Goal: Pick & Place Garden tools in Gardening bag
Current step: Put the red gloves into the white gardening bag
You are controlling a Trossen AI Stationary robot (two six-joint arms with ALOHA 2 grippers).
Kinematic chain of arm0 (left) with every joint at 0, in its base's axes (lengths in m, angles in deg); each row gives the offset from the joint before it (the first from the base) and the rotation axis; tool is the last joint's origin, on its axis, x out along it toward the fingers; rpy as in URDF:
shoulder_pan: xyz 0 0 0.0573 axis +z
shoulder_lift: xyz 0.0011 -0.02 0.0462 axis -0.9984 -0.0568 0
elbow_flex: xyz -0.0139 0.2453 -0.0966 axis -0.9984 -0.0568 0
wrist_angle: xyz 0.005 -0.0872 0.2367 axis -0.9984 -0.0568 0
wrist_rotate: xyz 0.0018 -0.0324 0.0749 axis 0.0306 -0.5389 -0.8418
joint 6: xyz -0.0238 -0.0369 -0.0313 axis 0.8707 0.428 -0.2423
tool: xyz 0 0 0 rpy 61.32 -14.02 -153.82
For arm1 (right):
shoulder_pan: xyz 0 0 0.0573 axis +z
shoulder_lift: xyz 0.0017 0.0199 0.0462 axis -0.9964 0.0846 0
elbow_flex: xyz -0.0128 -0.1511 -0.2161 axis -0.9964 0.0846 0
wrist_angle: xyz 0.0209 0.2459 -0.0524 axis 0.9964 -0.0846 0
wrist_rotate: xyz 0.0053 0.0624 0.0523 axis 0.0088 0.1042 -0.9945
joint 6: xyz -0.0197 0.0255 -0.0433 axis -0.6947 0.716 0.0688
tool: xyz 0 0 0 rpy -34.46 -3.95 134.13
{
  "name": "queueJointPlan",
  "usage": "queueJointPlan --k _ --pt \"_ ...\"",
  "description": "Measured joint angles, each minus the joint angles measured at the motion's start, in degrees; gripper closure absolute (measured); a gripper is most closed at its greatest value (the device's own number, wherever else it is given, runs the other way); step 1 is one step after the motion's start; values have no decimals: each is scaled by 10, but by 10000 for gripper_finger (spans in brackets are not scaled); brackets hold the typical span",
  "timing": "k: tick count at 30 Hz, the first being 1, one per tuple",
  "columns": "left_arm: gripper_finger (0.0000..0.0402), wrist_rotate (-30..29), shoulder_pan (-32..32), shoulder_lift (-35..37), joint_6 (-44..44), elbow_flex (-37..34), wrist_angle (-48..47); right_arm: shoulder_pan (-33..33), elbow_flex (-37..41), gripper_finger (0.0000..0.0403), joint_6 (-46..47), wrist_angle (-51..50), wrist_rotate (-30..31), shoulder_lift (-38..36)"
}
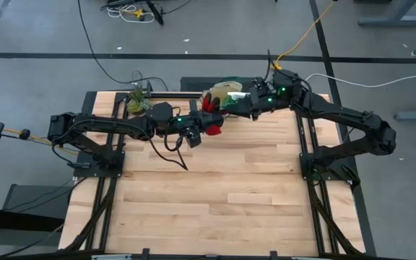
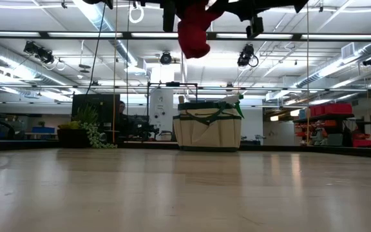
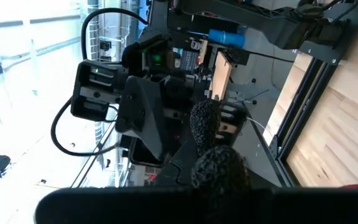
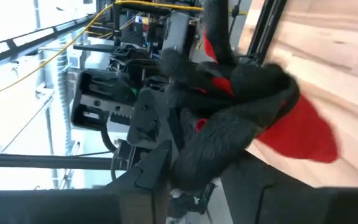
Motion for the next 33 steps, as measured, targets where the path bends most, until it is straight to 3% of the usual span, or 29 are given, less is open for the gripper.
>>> queueJointPlan --k 14,33 --pt "392 1 0 0 23 0 -1 -28 0 275 -77 -99 44 -77" --pt "395 3 0 0 222 0 26 -28 -1 277 -506 -91 185 -130"
